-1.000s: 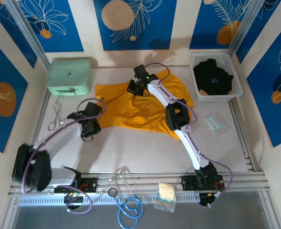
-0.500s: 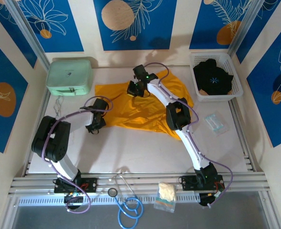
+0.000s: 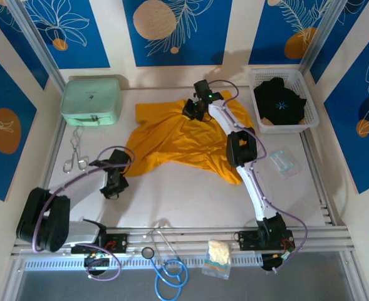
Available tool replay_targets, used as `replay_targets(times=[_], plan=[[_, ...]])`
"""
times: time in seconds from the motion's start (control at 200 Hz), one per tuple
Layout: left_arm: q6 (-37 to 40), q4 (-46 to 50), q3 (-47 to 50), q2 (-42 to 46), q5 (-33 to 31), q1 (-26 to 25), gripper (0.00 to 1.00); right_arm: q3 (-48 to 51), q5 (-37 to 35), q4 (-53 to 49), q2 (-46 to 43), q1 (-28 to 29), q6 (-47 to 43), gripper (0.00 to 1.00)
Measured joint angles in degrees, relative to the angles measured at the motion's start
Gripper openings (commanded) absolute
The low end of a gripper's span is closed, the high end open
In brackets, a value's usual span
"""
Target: Fold and stack the t-shirts
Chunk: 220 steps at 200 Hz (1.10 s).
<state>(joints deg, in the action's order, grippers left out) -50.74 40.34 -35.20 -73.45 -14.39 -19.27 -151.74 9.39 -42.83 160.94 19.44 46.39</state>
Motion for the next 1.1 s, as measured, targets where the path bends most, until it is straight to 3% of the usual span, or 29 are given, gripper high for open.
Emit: replay_targets(times=[0.11,0.25,0.33,0.425,0.605,0.756,0.946,1.101], plan=[[-0.7,3.1,0.4,3.6,0.3,0.0,0.18,-0.1,1.4,0.3,0.1,-1.6,0.1,0.00],[-0.2,7.3,-3.6,5.7,0.9,0.0,0.27,0.1,2.2,-1.0,-0.3,-1.8,-2.1,0.00],[1.8,9.9,-11.4,4.4,1.1,0.0,0.34,3.2,1.6,-3.6,-3.6,-1.6,-4.6,0.09],[4.9,11.6,-23.9,-0.2,1.7,-0.1,0.41,14.2,-1.6,-5.6,-13.8,-1.5,-8.4,0.26],[12.4,11.7,-48.0,-16.7,5.0,-2.4,0.53,40.9,-9.0,-4.8,-45.4,-2.5,-12.3,0.50],[17.0,12.5,-68.2,-35.4,8.6,-6.7,0.63,63.6,-11.2,-1.4,-67.5,-8.4,-13.0,0.59],[22.8,13.5,-92.7,-58.7,13.1,-12.3,0.80,86.3,-12.2,-0.6,-73.0,-14.0,-12.5,0.60],[24.5,13.3,-101.7,-69.6,16.0,-14.5,0.86,96.6,-10.9,0.2,-73.7,-15.6,-11.2,0.61]])
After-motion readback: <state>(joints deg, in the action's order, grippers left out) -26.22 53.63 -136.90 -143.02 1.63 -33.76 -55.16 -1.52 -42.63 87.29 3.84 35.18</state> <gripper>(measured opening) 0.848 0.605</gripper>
